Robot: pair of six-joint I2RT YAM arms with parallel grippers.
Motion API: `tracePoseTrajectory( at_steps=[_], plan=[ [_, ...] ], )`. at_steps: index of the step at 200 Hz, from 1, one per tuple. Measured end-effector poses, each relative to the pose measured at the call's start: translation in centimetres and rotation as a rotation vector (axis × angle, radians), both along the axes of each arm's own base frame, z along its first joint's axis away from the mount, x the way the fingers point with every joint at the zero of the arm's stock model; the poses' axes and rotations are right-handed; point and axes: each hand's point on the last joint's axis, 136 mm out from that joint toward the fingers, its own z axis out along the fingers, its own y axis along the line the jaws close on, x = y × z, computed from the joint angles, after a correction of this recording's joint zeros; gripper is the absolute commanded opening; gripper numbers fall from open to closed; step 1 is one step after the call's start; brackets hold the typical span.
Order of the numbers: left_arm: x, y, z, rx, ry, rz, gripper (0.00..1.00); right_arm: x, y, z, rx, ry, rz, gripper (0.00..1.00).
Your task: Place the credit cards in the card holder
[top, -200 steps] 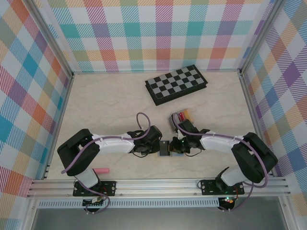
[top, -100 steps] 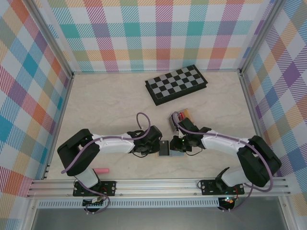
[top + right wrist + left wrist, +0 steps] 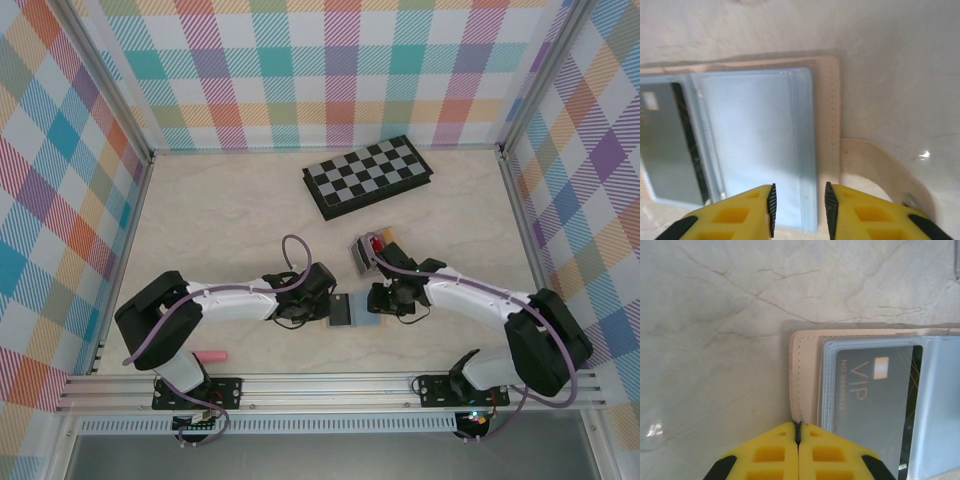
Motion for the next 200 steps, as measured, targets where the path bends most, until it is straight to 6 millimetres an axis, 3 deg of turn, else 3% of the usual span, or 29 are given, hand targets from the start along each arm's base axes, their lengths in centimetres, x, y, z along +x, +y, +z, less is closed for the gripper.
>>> tracePoseTrajectory(
  at_steps=[22,39,69,122,153,200],
  plan=[
    [-0.2,0.8,0.9,0.016,-0.011,0.001,0.30,2.7,0.0,4.1,0.024,-0.101,-0.001,0.37],
    [-0.1,1.1,1.9,0.023,-0.026,-0.002,0.32,5.4,-0.7,6.8,0.019,-0.183,-0.013,0.37],
    [0.5,1.1,3.7,0.010,-0.060,0.002,0.43,8.3,-2.2,9.2,-0.032,-0.244,0.005,0.38],
    [2.7,1.2,5.5,-0.044,-0.077,0.052,0.49,11.0,-0.7,7.8,-0.120,-0.192,0.133,0.37],
    [4.0,0.9,5.7,-0.089,-0.065,0.078,0.57,12.3,-1.1,6.7,-0.209,-0.177,0.145,0.34],
    [7.5,-3.9,6.4,-0.177,-0.050,0.054,0.62,14.1,-1.6,5.6,-0.309,-0.160,0.163,0.29]
  ],
)
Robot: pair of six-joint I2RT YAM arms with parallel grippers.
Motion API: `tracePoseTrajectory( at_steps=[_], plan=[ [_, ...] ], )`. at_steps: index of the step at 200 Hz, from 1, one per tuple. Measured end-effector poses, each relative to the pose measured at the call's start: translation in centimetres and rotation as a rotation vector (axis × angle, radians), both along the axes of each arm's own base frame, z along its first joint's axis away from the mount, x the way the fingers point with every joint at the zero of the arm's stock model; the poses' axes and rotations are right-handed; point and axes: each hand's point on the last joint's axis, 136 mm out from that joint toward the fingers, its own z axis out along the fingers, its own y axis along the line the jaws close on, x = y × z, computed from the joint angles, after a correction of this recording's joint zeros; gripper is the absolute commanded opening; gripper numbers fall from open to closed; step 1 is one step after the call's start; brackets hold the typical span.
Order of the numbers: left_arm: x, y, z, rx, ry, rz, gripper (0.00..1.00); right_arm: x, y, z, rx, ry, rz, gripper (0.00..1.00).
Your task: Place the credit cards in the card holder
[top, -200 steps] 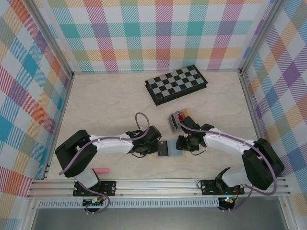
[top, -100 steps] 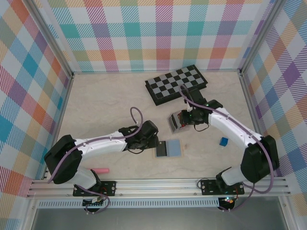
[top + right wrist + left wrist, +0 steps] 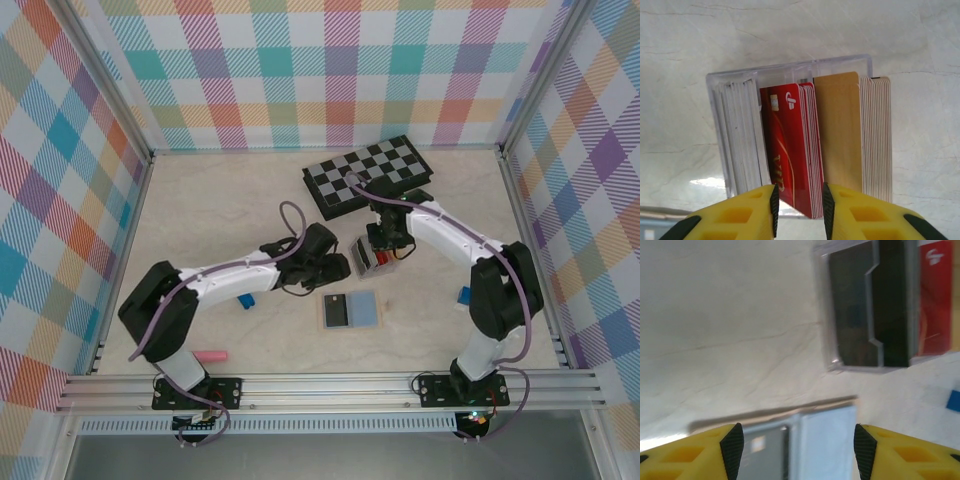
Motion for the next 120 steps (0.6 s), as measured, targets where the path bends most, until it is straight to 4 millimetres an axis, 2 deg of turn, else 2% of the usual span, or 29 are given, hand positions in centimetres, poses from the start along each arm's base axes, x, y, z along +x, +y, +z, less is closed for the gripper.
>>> tracePoseTrajectory(
  at_steps=[22,51,86,120],
  plan=[
    [2.2,-2.1,0.3,-0.039,-0.004,-0.002,0.62,0.2,-0.1,-0.7,-0.020,0.015,0.005,0.28],
    [4.2,-2.8,-0.9,-0.059,0.023,0.022,0.62,0.3,-0.1,-0.9,-0.026,0.019,0.007,0.28],
    [5.1,-2.8,-2.8,-0.066,0.067,0.045,0.61,0.4,-0.2,-1.1,-0.025,0.025,0.002,0.28],
    [5.3,-3.6,-3.7,-0.100,0.092,0.046,0.62,0.3,0.0,-1.8,-0.023,0.046,0.005,0.28]
  ],
)
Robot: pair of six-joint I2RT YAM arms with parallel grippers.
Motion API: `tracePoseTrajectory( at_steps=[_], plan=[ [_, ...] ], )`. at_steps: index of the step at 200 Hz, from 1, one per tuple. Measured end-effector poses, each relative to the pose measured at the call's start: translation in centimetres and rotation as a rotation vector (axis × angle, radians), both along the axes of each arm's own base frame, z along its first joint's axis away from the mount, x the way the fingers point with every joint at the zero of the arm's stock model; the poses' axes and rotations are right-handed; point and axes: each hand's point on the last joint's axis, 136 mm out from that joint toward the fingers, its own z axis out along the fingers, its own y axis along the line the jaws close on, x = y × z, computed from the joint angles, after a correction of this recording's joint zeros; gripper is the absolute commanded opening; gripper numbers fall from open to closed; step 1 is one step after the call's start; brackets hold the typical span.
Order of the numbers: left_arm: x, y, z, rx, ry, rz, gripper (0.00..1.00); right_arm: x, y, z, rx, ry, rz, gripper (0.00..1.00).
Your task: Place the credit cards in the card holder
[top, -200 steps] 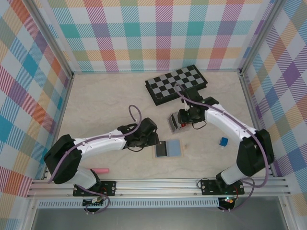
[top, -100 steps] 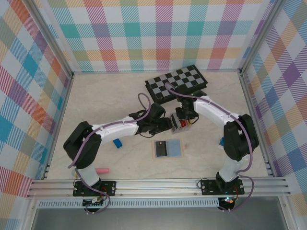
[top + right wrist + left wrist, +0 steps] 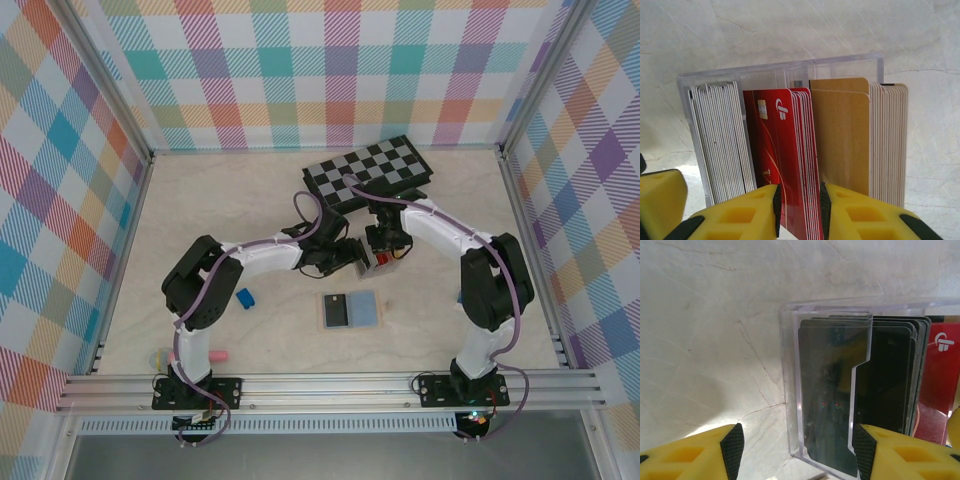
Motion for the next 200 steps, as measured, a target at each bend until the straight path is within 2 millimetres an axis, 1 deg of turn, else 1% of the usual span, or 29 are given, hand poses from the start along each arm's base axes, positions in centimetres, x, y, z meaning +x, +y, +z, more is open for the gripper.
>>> tracePoseTrajectory(
  at_steps=[28,43,70,129,169,200],
  plan=[
    [0.2,-0.6,-0.7,-0.026,0.015,0.003,0.62,0.0,0.1,-0.1,0.005,0.004,0.001,0.29],
    [0.2,-0.8,-0.8,-0.035,0.019,0.002,0.58,0.0,0.1,-0.2,0.004,0.004,0.002,0.30],
    [0.3,-1.0,-0.7,-0.055,0.026,0.006,0.48,0.1,-0.1,-0.4,-0.010,0.004,0.003,0.32],
    [0.4,-1.4,-0.5,-0.089,0.014,0.001,0.41,0.2,-0.3,-0.9,-0.067,-0.007,0.032,0.32],
    [0.5,-1.6,-0.4,-0.100,0.006,-0.002,0.36,0.4,-0.5,-1.2,-0.175,-0.040,0.066,0.26],
    [0.6,-1.7,-0.4,-0.111,-0.002,-0.001,0.35,0.6,-0.6,-1.2,-0.202,-0.058,0.069,0.24]
  ],
)
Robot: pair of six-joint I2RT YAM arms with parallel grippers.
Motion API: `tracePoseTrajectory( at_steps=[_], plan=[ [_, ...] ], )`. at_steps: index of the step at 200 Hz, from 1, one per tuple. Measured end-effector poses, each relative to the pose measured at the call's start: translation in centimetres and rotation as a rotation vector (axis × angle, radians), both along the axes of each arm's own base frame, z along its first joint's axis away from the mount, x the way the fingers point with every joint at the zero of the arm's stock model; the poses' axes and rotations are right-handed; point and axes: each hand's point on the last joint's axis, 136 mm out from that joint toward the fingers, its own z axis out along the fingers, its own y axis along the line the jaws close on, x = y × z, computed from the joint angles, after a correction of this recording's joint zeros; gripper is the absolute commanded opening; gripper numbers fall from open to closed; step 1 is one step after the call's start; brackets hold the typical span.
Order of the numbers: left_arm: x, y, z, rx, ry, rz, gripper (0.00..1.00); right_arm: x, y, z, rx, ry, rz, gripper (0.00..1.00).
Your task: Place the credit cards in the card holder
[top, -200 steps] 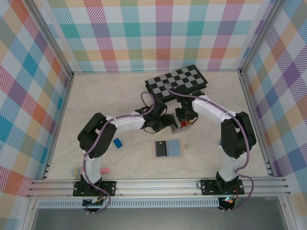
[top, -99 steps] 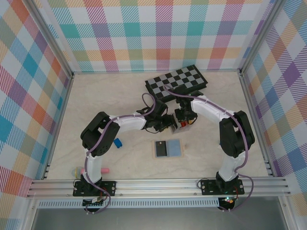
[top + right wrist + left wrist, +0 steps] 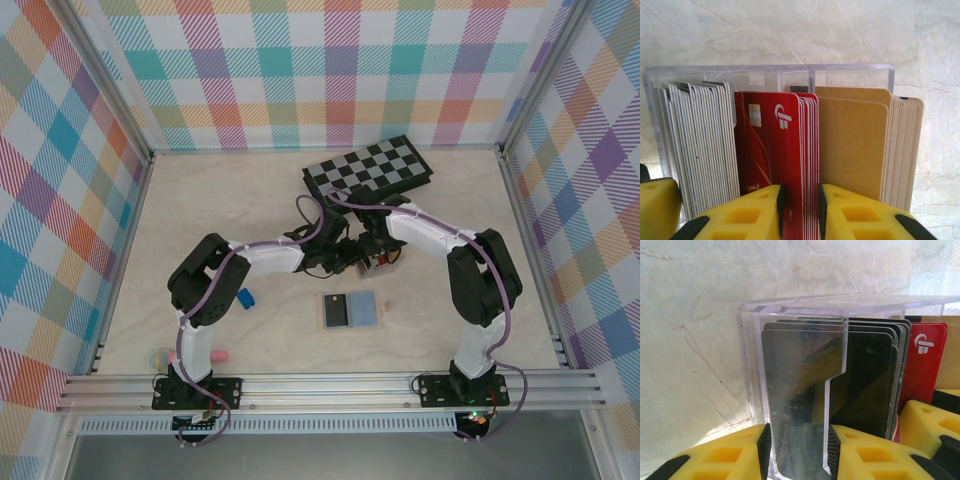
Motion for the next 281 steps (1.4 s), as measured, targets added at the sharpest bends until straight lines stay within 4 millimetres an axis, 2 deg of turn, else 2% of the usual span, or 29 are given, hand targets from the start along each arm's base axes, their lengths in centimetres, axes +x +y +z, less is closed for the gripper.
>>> tracePoseTrajectory(
  at_steps=[78,93,142,153,219,281],
  plan=[
    [0.2,-0.2,0.0,-0.014,-0.014,0.000,0.34,0.5,-0.4,0.4,-0.024,-0.030,-0.006,0.24],
    [0.2,-0.2,0.0,-0.015,-0.014,0.000,0.34,0.5,-0.4,0.4,-0.024,-0.030,-0.005,0.19],
    [0.2,-0.3,0.0,-0.017,-0.013,-0.003,0.33,0.6,-0.3,0.8,-0.025,-0.042,0.001,0.15],
    [0.2,-0.3,0.0,-0.017,-0.013,-0.002,0.33,0.6,-0.3,0.9,-0.026,-0.043,0.004,0.10],
    [0.2,-0.3,0.0,-0.019,-0.012,-0.005,0.33,0.8,-0.3,1.6,-0.030,-0.060,0.018,0.10],
    [0.2,-0.3,0.0,-0.020,-0.013,-0.005,0.33,0.2,0.3,2.9,0.023,-0.058,0.029,0.01]
  ],
)
